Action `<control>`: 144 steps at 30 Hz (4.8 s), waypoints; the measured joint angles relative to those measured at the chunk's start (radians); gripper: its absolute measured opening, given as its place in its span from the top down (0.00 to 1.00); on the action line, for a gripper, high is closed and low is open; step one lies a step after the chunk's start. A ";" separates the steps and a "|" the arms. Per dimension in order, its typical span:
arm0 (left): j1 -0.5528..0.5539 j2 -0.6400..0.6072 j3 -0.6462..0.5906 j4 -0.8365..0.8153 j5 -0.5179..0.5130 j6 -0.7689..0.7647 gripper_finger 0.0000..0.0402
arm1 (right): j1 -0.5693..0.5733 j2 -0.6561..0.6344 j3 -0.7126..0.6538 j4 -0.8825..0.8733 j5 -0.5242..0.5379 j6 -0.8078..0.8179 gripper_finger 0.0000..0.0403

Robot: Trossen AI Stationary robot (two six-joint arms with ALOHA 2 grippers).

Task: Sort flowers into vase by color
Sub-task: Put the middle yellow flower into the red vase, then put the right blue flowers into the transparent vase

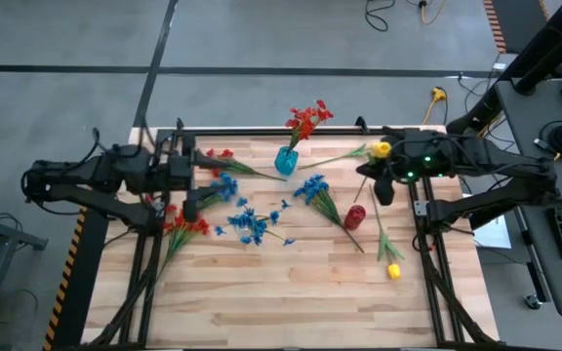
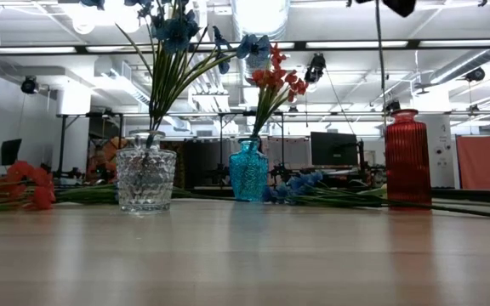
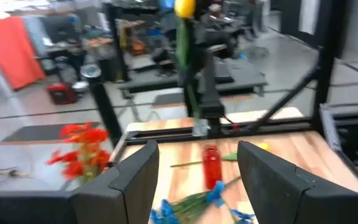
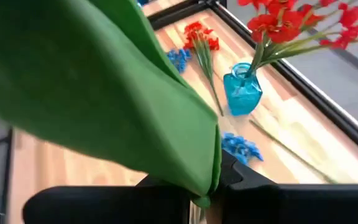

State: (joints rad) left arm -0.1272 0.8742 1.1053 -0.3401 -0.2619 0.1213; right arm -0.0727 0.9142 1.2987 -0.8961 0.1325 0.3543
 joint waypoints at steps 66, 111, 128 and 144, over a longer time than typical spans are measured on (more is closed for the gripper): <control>-0.140 -0.107 -0.223 0.110 -0.306 0.008 0.50 | 0.049 -0.153 -0.356 0.126 0.077 0.097 0.76; -0.140 0.033 0.074 -0.711 -0.208 -0.896 0.50 | 0.049 -0.153 -0.174 -0.423 -0.092 0.405 0.62; -0.200 0.251 0.032 -1.061 0.161 -1.313 0.50 | 0.049 -0.154 -0.188 -0.546 -0.210 0.503 0.62; -0.377 0.315 -0.048 -1.071 0.183 -1.537 0.50 | 0.049 -0.138 -0.226 -0.299 -0.194 0.327 0.60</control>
State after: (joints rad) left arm -0.5039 1.1896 1.0569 -1.4113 -0.0791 -1.4154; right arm -0.0235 0.7765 1.0729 -1.1954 -0.0617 0.6812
